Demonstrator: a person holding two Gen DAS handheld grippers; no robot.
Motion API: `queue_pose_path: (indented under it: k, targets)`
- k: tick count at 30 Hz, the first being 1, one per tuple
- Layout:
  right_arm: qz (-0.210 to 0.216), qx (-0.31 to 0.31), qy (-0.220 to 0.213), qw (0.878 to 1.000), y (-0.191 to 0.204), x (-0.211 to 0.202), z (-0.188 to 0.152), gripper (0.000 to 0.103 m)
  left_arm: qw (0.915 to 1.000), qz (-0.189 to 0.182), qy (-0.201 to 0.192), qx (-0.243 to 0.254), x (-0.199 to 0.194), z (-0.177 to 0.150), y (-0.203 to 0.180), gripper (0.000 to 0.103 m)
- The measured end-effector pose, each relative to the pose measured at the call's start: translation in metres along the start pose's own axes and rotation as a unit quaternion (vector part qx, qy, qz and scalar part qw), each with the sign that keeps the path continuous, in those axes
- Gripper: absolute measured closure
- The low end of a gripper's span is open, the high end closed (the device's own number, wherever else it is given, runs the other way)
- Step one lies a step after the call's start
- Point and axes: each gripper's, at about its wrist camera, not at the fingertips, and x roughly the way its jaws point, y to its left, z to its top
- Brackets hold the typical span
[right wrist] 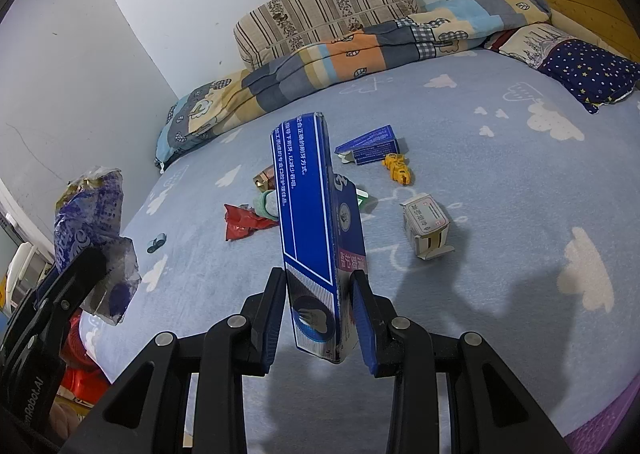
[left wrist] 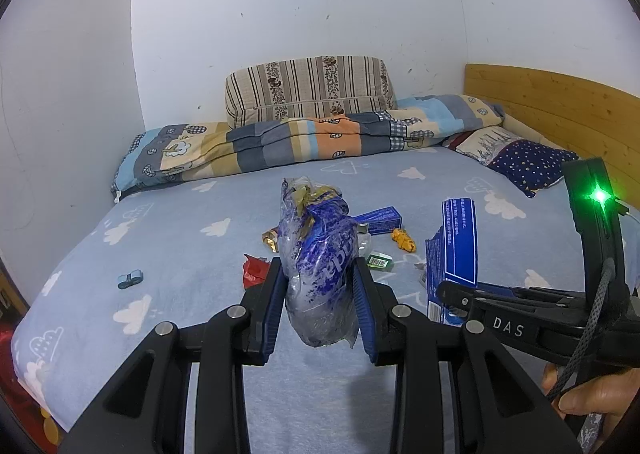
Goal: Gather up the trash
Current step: 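Carry the toothpaste box and wrapper toward the purple bin with both tools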
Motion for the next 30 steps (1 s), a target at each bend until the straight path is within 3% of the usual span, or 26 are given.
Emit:
queue_pose_path:
  k: [19,25,30]
  targets:
    - [0.001,0.001,-0.004,1.000,0.000,-0.001,0.000,0.068,1.0000,-0.006,0.001,-0.001,-0.001,0.000,-0.001,0.071]
    - [0.008,0.021,-0.028,0.999,-0.009,-0.035,0.002,0.068,0.9963,-0.085,-0.005,0.011,-0.008,0.000,-0.018,0.071]
    - [0.021,0.065,-0.072,0.995,-0.045,-0.106,-0.013,0.068,0.9813,-0.187,0.002,0.046,-0.018,-0.001,-0.053,0.071]
